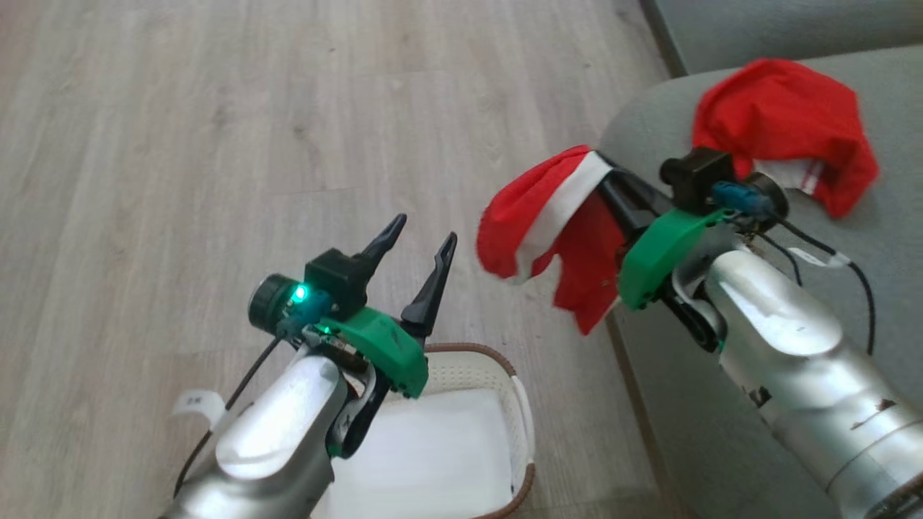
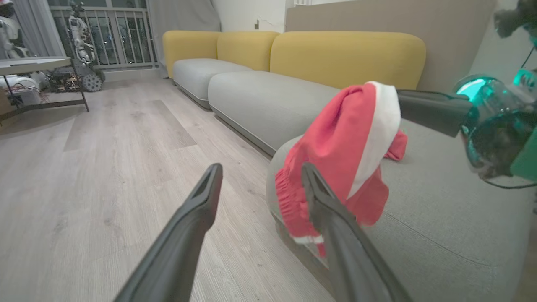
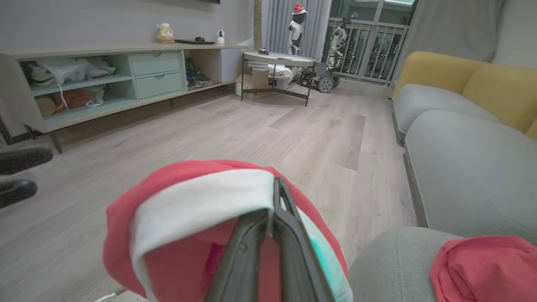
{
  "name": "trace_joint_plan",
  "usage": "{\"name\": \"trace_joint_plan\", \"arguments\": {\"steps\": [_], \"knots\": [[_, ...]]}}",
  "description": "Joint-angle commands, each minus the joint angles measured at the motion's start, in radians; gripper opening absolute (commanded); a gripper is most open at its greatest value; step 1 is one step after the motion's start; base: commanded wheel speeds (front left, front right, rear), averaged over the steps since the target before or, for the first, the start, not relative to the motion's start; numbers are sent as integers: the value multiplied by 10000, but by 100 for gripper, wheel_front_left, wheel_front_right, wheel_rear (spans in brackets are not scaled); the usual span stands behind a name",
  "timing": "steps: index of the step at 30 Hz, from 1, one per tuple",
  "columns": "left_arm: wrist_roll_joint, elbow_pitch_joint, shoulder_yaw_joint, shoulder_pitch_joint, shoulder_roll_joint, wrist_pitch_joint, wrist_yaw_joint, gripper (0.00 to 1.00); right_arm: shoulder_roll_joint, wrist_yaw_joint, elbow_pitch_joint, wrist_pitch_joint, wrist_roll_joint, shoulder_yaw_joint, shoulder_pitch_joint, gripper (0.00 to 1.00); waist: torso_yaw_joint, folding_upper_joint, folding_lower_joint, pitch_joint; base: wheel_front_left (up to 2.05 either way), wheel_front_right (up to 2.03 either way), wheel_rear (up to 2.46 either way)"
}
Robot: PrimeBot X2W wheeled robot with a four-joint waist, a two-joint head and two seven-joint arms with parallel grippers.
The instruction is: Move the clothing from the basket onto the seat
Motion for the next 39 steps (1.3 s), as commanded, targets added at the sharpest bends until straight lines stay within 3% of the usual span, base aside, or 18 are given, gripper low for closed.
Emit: {"name": "trace_joint_plan", "arguments": {"steps": [1, 11, 23, 30, 39], "knots": [[38, -272, 369, -315, 105, -119, 0, 100, -19, -4, -255, -66, -178, -382, -46, 0, -380, 0, 0, -16, 0, 0, 0], [216, -351, 299, 63, -149, -136, -109, 100, -172, -4, -321, -66, -969, -1985, 531, 0, -2078, 0, 0, -35, 0, 0, 0], [584, -497, 406, 173, -400, -138, -305, 100, -261, -4, -427, -66, -1087, -2264, 877, 0, -3720, 0, 0, 142, 0, 0, 0], [781, -511, 444, 172, -485, -138, -416, 100, -208, -4, -433, -66, -1025, -2479, 758, 0, -3744, 0, 0, 375, 0, 0, 0], [1014, -772, 432, -4, -490, -139, -402, 100, -608, -4, -86, -66, -917, -2759, -157, 0, -2948, 0, 0, 944, 0, 0, 0]]}}
